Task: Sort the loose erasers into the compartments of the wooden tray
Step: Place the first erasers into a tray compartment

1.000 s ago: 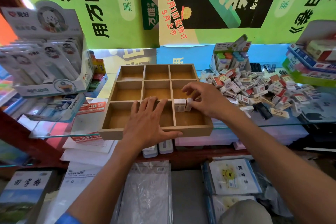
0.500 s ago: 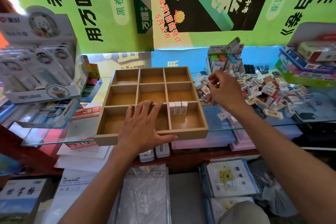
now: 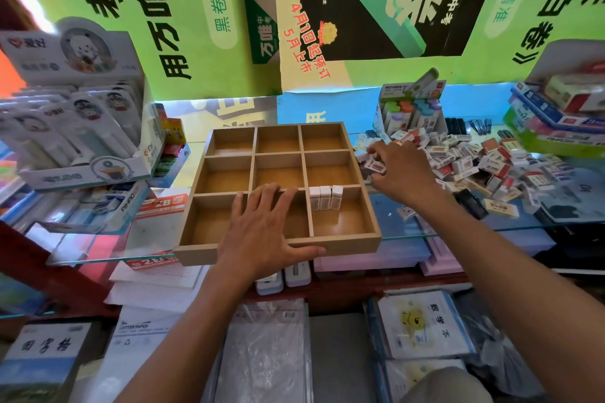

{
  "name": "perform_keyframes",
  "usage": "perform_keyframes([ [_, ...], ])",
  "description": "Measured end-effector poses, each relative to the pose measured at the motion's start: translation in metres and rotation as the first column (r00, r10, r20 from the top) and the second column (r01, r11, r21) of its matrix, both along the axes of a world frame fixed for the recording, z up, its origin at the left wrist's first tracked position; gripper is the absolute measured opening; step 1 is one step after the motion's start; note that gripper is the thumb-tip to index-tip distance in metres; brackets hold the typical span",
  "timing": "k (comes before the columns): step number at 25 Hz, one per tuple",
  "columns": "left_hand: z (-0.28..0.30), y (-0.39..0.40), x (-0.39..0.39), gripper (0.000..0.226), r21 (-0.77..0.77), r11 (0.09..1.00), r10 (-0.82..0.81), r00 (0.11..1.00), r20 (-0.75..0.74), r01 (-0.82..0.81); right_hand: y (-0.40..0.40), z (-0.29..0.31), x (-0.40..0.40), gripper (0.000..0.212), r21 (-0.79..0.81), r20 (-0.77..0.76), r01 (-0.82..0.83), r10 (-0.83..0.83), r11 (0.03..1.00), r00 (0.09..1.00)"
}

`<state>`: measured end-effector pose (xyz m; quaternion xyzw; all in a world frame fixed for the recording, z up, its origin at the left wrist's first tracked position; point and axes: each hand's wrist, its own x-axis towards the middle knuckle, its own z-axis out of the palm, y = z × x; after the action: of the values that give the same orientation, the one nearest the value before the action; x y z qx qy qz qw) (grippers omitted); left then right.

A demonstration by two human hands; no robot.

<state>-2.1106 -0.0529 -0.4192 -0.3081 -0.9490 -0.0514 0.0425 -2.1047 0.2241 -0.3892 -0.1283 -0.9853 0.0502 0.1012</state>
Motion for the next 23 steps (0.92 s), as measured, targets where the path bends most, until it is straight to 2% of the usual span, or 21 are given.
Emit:
perform_keyframes([
  [2,0.000,0.000,0.000,0.115,-0.001,1.000,0.003,1.000,-0.004,-0.003,0.003,0.000,0.005,0.048,-0.190,-0.035,-0.022,0.015,0.982,0.999],
  [4,-0.001,0.000,0.000,0.115,-0.005,1.000,0.006,1.000,-0.005,-0.006,0.007,0.005,0.017,0.040,-0.501,-0.148,-0.064,-0.012,0.863,0.989],
  [7,-0.002,0.001,-0.001,0.115,0.004,1.000,0.005,1.000,0.000,-0.005,0.009,0.016,0.038,0.023,-0.839,-0.204,-0.108,-0.124,0.533,0.971],
  [9,-0.002,0.001,-0.001,0.116,0.001,1.000,0.006,1.000,0.004,-0.006,0.007,0.021,0.045,0.025,-0.975,-0.165,-0.113,-0.286,0.189,0.944],
  [10,-0.002,0.001,-0.001,0.116,-0.006,1.000,0.008,1.000,0.003,-0.008,0.007,0.023,0.048,0.027,-0.993,-0.116,-0.121,-0.348,0.008,0.930],
  [11,-0.002,0.001,-0.001,0.116,-0.010,1.000,0.009,1.000,0.001,-0.009,0.007,0.024,0.050,0.026,-0.984,-0.060,-0.117,-0.373,-0.131,0.926],
  [12,-0.002,0.001,-0.001,0.116,-0.009,1.000,0.009,1.000,0.000,-0.009,0.007,0.024,0.053,0.023,-0.973,-0.015,-0.097,-0.360,-0.210,0.933],
  [13,-0.001,0.001,-0.001,0.116,-0.007,1.000,0.009,1.000,-0.001,-0.009,0.007,0.024,0.057,0.021,-0.973,0.012,-0.065,-0.328,-0.223,0.944],
  [14,-0.002,0.001,-0.001,0.116,-0.008,1.000,0.008,1.000,0.000,-0.008,0.006,0.023,0.059,0.020,-0.982,0.022,-0.034,-0.295,-0.183,0.955],
  [16,-0.002,0.000,0.000,0.117,-0.012,1.000,0.006,1.000,-0.002,-0.006,-0.003,0.021,0.061,0.015,-1.000,0.011,0.017,-0.216,0.023,0.976],
  [17,-0.002,0.000,0.000,0.117,-0.006,1.000,0.004,1.000,-0.004,-0.004,-0.009,0.020,0.060,0.013,-0.981,-0.004,0.027,-0.160,0.190,0.987],
  [18,-0.002,0.000,-0.001,0.117,0.004,1.000,0.003,1.000,-0.006,-0.003,-0.015,0.017,0.058,0.012,-0.911,-0.024,0.020,-0.101,0.413,0.995],
  [19,-0.002,0.000,-0.001,0.117,0.011,1.000,0.002,1.000,-0.005,-0.002,-0.021,0.014,0.055,0.010,-0.763,-0.042,0.007,-0.060,0.647,0.997],
  [20,-0.002,0.000,-0.001,0.117,0.012,1.000,0.001,1.000,-0.004,-0.001,-0.025,0.011,0.053,0.009,-0.567,-0.074,0.004,-0.056,0.824,0.996],
  [21,-0.002,0.000,-0.001,0.117,0.008,1.000,0.001,1.000,-0.004,-0.001,-0.025,0.008,0.053,0.009,-0.434,-0.120,0.020,-0.080,0.901,0.990],
  [22,-0.002,0.001,-0.001,0.116,0.001,1.000,0.002,1.000,-0.005,-0.002,-0.021,0.004,0.053,0.008,-0.421,-0.142,0.037,-0.107,0.907,0.984],
  [23,-0.002,0.001,-0.001,0.116,-0.003,1.000,0.003,1.000,-0.006,-0.003,-0.016,-0.001,0.054,0.009,-0.519,-0.132,0.039,-0.125,0.854,0.983],
])
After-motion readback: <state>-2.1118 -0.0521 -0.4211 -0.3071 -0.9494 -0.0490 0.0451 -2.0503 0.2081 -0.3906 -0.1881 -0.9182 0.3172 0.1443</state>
